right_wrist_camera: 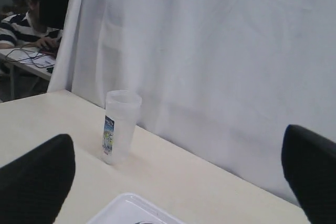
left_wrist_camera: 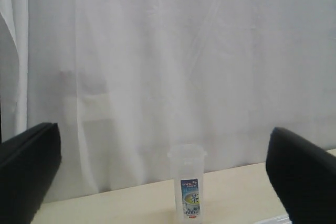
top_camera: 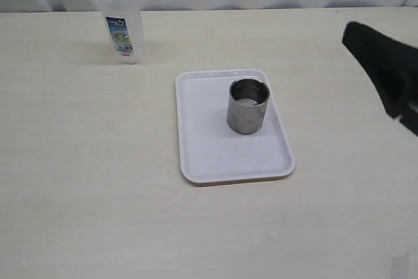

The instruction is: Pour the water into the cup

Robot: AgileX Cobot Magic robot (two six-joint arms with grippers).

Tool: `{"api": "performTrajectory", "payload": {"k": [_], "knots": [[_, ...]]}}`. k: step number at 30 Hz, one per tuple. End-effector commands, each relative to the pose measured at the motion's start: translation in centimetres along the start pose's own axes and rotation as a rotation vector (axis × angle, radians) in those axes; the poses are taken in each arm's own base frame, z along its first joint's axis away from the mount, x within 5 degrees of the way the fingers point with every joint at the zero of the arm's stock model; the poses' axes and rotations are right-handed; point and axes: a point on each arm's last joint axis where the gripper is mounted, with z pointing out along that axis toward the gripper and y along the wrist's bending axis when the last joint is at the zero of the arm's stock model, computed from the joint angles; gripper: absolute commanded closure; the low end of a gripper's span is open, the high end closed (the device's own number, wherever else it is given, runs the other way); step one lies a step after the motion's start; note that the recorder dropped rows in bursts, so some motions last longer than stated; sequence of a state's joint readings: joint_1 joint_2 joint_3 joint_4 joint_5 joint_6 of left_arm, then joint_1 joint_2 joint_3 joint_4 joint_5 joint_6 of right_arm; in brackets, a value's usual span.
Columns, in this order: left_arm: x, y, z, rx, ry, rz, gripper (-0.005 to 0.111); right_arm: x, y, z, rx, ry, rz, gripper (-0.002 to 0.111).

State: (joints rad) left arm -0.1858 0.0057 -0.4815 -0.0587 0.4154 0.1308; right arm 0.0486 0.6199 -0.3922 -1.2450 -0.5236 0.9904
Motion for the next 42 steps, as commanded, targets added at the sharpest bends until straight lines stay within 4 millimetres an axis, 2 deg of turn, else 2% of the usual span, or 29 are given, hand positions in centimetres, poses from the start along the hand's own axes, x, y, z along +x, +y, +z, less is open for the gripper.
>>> {"api": "performTrajectory", "payload": {"k": [1, 6, 11, 19, 42], "knots": [[0.1, 0.0, -0.1, 0.002, 0.001, -0.039, 0.005, 2.1, 1.4, -3.1, 0.086, -0.016, 0.044, -0.001], [0.1, -0.2, -0.1, 0.015, 0.009, -0.066, 0.005, 4.0, 2.9, -6.0, 0.146, -0.096, 0.063, -0.001], [0.2, -0.2, -0.1, 0.02, 0.016, -0.076, 0.005, 5.3, 3.6, -7.7, 0.205, -0.176, 0.084, -0.001], [0.2, -0.2, -0.1, 0.025, 0.014, -0.086, 0.005, 7.7, 3.8, -7.6, 0.22, -0.112, 0.134, -0.001], [0.1, -0.2, -0.1, 0.026, 0.006, -0.087, 0.005, 7.8, 3.8, -7.5, 0.22, -0.11, 0.135, -0.001]]}}
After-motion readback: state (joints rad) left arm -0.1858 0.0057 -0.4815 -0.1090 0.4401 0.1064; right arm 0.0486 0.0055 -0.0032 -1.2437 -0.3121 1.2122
